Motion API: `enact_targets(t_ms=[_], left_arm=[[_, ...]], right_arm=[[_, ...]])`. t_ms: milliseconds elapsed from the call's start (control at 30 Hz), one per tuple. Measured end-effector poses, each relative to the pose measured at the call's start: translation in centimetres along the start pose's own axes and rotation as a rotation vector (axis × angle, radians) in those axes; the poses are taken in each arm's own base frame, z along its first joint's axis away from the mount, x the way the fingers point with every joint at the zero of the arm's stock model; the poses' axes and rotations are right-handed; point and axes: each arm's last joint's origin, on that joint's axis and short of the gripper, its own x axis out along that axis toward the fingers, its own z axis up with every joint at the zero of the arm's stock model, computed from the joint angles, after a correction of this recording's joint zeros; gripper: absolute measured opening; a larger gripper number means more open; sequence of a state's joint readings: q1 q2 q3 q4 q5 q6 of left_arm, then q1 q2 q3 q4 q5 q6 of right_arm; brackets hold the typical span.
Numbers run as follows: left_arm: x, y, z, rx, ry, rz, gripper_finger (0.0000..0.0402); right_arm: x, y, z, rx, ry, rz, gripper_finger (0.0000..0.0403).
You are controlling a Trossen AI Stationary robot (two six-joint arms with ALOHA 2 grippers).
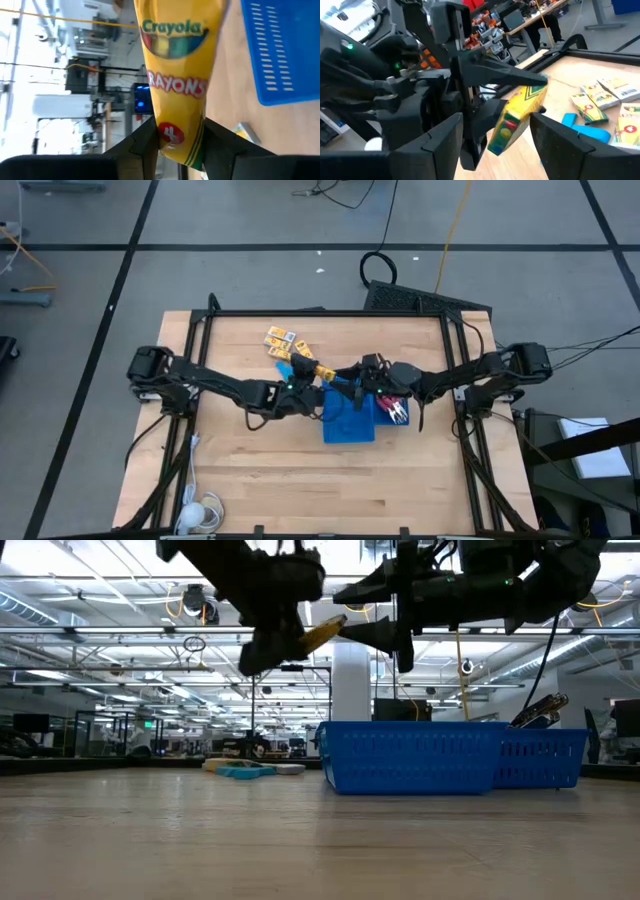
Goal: Pick & Place School Supplies
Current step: Put the crayon box into the top horizontal blue bin
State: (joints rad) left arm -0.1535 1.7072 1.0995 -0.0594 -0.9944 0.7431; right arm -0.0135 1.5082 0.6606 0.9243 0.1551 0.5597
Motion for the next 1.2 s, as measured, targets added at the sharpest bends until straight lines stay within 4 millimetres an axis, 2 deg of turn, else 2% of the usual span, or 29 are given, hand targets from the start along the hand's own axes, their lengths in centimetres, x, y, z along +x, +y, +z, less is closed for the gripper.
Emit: enact_targets(t_ms=[233,467,600,933,1200], left_arm=[[0.3,-0.1,0.6,-0.013,-0.031,0.027,0.0126],[-0.3,-0.2,1.0,-0.025,-0.051,0.032,0.0126],[-0.4,-0.3,1.1,-0.037,-0.057,0.029,0.0126],[-0.6,-0.4,1.1,-0.111,-0.069,0.017,0.0127],[-2.4,-1.1,1.7,-0.236,-0.116,-0.016,0.0128]], right_arm=[[0.0,-0.2,-0.3,-0.009,0.032,-0.025,0.0221],[0.1,-0.5,-0.1,-0.010,0.029,-0.036,0.0214],[0.1,-0.5,0.0,-0.009,0.018,-0.029,0.0182],[0.0,-0.6,-0.2,-0.074,0.040,-0.040,0.0058],[-0.8,-0.6,0.0,-0.214,0.162,-0.034,0.0056]])
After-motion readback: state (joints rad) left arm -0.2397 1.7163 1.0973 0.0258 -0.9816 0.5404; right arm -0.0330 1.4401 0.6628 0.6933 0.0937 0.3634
